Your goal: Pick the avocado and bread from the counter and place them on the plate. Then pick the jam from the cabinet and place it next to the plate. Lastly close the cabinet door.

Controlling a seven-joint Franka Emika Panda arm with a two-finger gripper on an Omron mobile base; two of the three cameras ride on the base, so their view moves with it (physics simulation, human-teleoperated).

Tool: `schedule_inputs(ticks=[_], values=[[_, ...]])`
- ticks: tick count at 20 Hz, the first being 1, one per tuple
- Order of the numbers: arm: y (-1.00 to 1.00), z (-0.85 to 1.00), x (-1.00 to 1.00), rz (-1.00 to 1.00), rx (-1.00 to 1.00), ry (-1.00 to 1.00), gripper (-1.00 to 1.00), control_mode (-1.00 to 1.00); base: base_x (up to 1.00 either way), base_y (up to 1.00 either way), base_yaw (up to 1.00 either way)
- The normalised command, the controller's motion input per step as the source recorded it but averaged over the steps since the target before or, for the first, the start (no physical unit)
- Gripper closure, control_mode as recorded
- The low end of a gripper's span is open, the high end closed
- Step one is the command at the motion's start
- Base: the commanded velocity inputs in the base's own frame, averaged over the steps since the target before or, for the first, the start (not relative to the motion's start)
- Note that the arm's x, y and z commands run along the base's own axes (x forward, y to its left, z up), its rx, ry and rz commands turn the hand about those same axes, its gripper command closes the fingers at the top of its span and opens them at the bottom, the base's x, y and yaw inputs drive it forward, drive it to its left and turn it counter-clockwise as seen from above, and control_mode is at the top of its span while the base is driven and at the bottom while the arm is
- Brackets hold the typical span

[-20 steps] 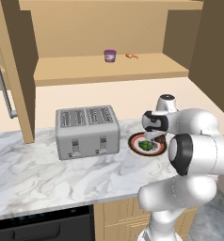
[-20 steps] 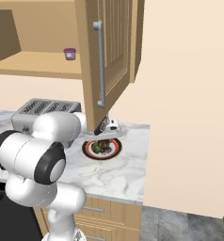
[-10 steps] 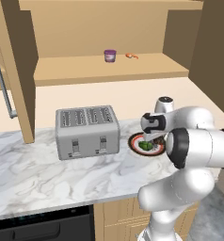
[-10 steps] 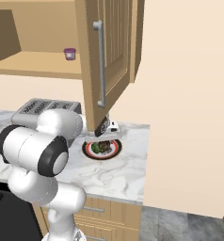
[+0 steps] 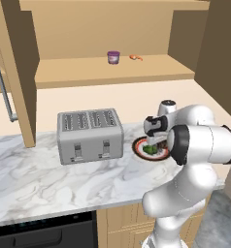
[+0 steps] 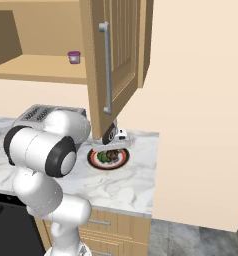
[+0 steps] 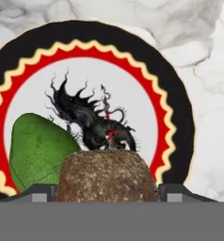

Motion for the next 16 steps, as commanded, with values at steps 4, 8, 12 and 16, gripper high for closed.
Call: schedule_inputs(ticks=[4,8,12,16], values=[[0.02,-0.15,0.15,0.00,0.00,0.02,1.00,-1.00,0.00,0.00,0.00],[0.04,-0.15,0.09,0.00,0.00,0.01,1.00,-1.00,0.00,0.00,0.00],[0.22,-0.08,0.00,0.00,0.00,0.00,-1.00,-1.00,0.00,0.00,0.00],[0.14,0.00,-0.01,0.00,0.00,0.00,-1.00,-1.00,0.00,0.00,0.00]])
